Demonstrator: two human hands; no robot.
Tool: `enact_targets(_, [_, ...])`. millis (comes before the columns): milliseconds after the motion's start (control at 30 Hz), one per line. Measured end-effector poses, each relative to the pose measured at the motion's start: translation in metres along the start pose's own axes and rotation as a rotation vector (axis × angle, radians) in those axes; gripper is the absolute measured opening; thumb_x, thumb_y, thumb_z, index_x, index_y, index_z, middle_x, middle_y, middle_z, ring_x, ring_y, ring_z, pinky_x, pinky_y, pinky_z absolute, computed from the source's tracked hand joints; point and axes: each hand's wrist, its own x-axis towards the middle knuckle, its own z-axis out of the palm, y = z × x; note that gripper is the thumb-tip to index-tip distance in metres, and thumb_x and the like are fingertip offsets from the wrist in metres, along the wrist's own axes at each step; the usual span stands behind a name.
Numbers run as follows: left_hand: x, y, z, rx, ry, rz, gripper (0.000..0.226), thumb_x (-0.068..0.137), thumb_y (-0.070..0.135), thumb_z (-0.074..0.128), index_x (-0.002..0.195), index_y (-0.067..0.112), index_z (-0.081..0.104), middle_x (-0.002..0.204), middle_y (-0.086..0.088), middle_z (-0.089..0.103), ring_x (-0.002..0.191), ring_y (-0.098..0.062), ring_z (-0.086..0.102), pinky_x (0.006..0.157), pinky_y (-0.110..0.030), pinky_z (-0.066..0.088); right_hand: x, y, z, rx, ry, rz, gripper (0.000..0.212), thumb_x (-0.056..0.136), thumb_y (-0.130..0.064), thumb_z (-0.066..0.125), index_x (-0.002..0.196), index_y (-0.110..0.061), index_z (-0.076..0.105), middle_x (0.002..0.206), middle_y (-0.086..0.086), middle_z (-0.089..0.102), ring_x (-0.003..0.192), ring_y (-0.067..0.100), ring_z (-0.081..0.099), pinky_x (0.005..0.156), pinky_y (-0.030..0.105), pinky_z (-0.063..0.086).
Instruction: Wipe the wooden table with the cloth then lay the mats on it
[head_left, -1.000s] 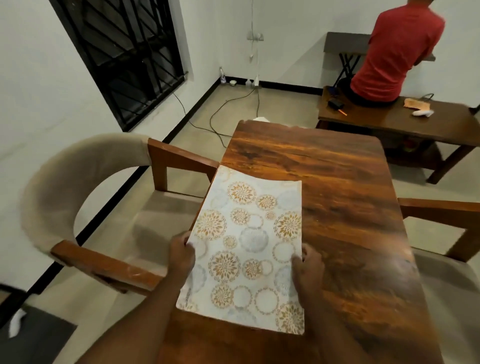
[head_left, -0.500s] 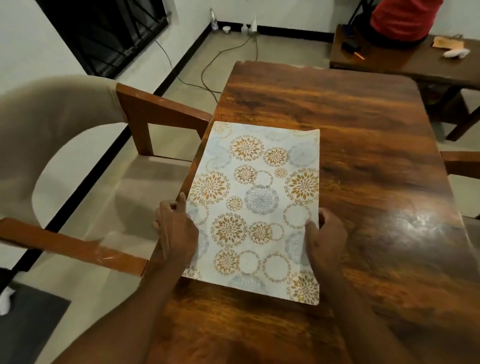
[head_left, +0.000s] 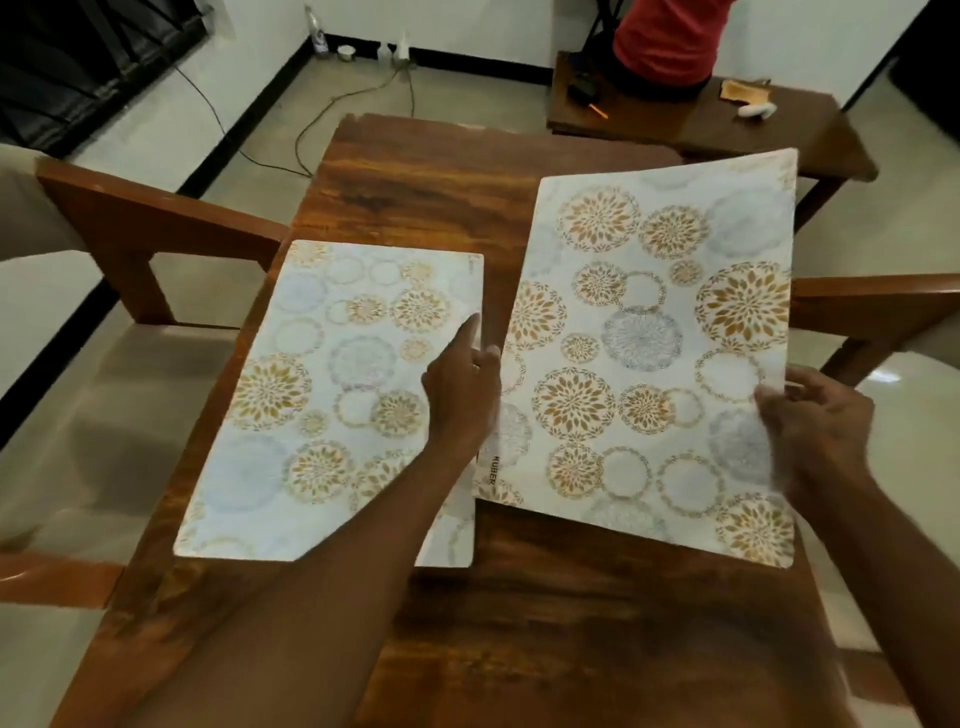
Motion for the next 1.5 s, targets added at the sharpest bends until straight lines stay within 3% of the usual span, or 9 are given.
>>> enact_targets(200, [-0.023, -0.002, 0.047, 0.082, -0.009, 0.0, 0.049, 0.102, 0.005, 0.056, 0.15, 0.012, 0.06, 0.123, -0.013, 0.074, 0.108, -0.033, 0.071, 0.1, -0.052, 0.058, 0.031, 0.053, -0.036, -0.003, -0.03, 0.084, 0.024, 0.103, 0.0, 0.06, 0.114, -0.019, 0.073, 0.115, 0.013, 0.077, 0.1, 0.033, 0.077, 0.076, 0.044, 0.067])
enact_targets(367, [-0.031, -0.014, 0.055, 0.253, 0.114, 0.089, 0.04, 0.102, -0.001, 0.055, 0.14, 0.005, 0.068, 0.127, -0.02, 0.074, 0.099, -0.033, 0.073, 0.075, -0.018, 0.05, 0.042, 0.059, -0.027, -0.067, -0.108, 0.022, 0.028, 0.103, -0.003, 0.063, 0.126, -0.018, 0.07, 0.11, 0.004, 0.077, 0.1, 0.026, 0.077, 0.084, 0.049, 0.067])
enact_targets(533, [-0.038, -0.032, 0.057, 0.316, 0.215, 0.14, 0.032, 0.098, -0.001, 0.058, 0.125, 0.001, 0.075, 0.096, -0.027, 0.074, 0.078, -0.043, 0.068, 0.086, -0.057, 0.06, 0.048, 0.065, -0.012, -0.3, -0.156, -0.179, 0.033, 0.102, -0.011, 0.066, 0.135, -0.014, 0.07, 0.122, 0.008, 0.077, 0.103, 0.027, 0.076, 0.091, 0.054, 0.064])
enact_targets(600, [-0.038, -0.038, 0.056, 0.354, 0.228, 0.143, 0.028, 0.097, 0.002, 0.06, 0.12, 0.002, 0.075, 0.088, -0.025, 0.072, 0.075, -0.043, 0.065, 0.09, -0.057, 0.055, 0.052, 0.071, -0.01, -0.391, -0.177, -0.225, 0.033, 0.101, -0.015, 0.069, 0.134, -0.014, 0.07, 0.122, 0.008, 0.077, 0.102, 0.026, 0.075, 0.091, 0.054, 0.063])
enact_targets(700, [-0.039, -0.036, 0.057, 0.494, 0.223, 0.16, 0.031, 0.097, 0.014, 0.067, 0.127, 0.01, 0.07, 0.099, -0.015, 0.067, 0.097, -0.037, 0.062, 0.095, -0.047, 0.039, 0.06, 0.077, -0.009, -0.575, -0.144, -0.313, 0.04, 0.093, -0.033, 0.076, 0.126, -0.013, 0.07, 0.117, 0.012, 0.075, 0.099, 0.029, 0.073, 0.09, 0.054, 0.062])
enact_targets(800, [-0.048, -0.027, 0.067, 0.623, 0.189, 0.325, 0.053, 0.095, 0.032, 0.07, 0.145, 0.016, 0.058, 0.13, -0.011, 0.062, 0.122, -0.032, 0.056, 0.102, -0.053, 0.039, 0.062, 0.086, -0.006, -0.779, -0.064, -0.418, 0.061, 0.093, -0.036, 0.078, 0.142, -0.007, 0.056, 0.133, 0.019, 0.06, 0.124, 0.036, 0.056, 0.106, 0.048, 0.047])
enact_targets(967, [-0.06, -0.027, 0.087, 0.734, -0.043, 0.45, 0.076, 0.103, 0.062, 0.05, 0.168, 0.027, 0.029, 0.175, -0.008, 0.025, 0.161, -0.026, 0.022, 0.126, -0.052, 0.016, 0.051, 0.099, 0.009, -0.909, -0.261, -0.66, 0.065, 0.106, -0.052, 0.056, 0.162, -0.025, 0.038, 0.168, 0.004, 0.037, 0.155, 0.025, 0.032, 0.125, 0.042, 0.024])
enact_targets(1100, [-0.062, -0.041, 0.096, 0.805, -0.125, 0.468, 0.076, 0.107, 0.065, 0.032, 0.171, 0.026, 0.017, 0.179, -0.007, 0.008, 0.166, -0.022, 0.005, 0.131, -0.048, 0.008, 0.042, 0.103, 0.011, -1.041, -0.362, -0.64, 0.067, 0.114, -0.054, 0.031, 0.171, -0.022, 0.015, 0.179, -0.002, 0.006, 0.166, 0.016, 0.004, 0.127, 0.027, -0.008])
enact_targets(1500, [-0.062, -0.043, 0.1, 0.931, -0.136, 0.457, 0.077, 0.108, 0.063, 0.023, 0.171, 0.019, 0.012, 0.178, -0.012, 0.008, 0.166, -0.026, 0.006, 0.131, -0.05, 0.015, 0.039, 0.121, 0.018, -1.072, -0.341, -0.66, 0.07, 0.11, -0.052, 0.016, 0.171, -0.02, 0.005, 0.178, -0.001, -0.002, 0.166, 0.016, -0.002, 0.133, 0.041, 0.001])
